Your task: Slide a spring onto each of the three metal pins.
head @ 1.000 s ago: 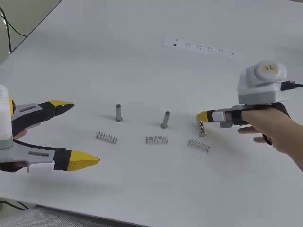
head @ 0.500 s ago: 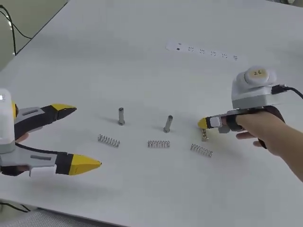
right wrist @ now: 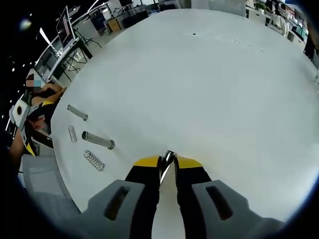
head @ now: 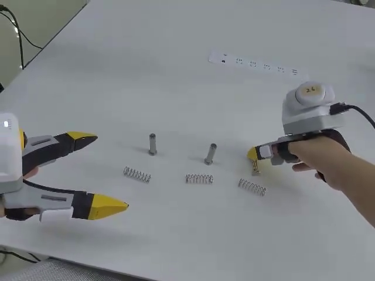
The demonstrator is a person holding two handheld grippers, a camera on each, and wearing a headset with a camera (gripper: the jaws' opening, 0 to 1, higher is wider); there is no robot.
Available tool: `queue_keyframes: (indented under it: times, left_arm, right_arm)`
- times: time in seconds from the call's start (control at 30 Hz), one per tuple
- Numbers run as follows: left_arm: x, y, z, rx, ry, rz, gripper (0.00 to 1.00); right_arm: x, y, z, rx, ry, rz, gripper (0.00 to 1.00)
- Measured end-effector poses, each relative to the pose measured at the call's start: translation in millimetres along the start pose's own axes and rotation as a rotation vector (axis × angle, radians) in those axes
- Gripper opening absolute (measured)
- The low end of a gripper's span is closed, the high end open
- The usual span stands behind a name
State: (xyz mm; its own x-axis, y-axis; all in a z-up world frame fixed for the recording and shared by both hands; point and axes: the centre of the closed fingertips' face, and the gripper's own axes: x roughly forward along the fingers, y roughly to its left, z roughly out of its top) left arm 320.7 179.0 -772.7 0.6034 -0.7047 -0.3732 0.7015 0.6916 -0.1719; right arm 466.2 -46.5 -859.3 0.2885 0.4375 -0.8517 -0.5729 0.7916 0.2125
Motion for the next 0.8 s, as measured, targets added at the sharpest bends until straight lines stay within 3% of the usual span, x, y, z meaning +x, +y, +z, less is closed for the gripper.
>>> queue_keyframes:
  times: [0.17, 0.37, 0.5, 0.8]
  left_arm:
    - [0.5, 1.1, -0.9, 0.000, 0.002, 0.002, 0.93]
    - [1.7, 0.1, -0.3, 0.002, 0.002, -0.002, 0.92]
    - [0.5, -0.1, -2.2, 0.002, 0.008, -0.002, 0.92]
    - [-0.6, 1.7, -2.0, 0.002, 0.005, 0.016, 0.92]
  right_arm:
    - [0.0, 0.3, -1.2, -0.041, 0.015, -0.013, 0.11]
    - [-1.2, -1.6, -1.9, -0.038, -0.001, -0.013, 0.10]
    - [-5.8, -3.8, -3.3, 0.009, -0.024, 0.001, 0.10]
    - [-21.5, 0.5, -0.3, -0.004, -0.100, 0.017, 0.10]
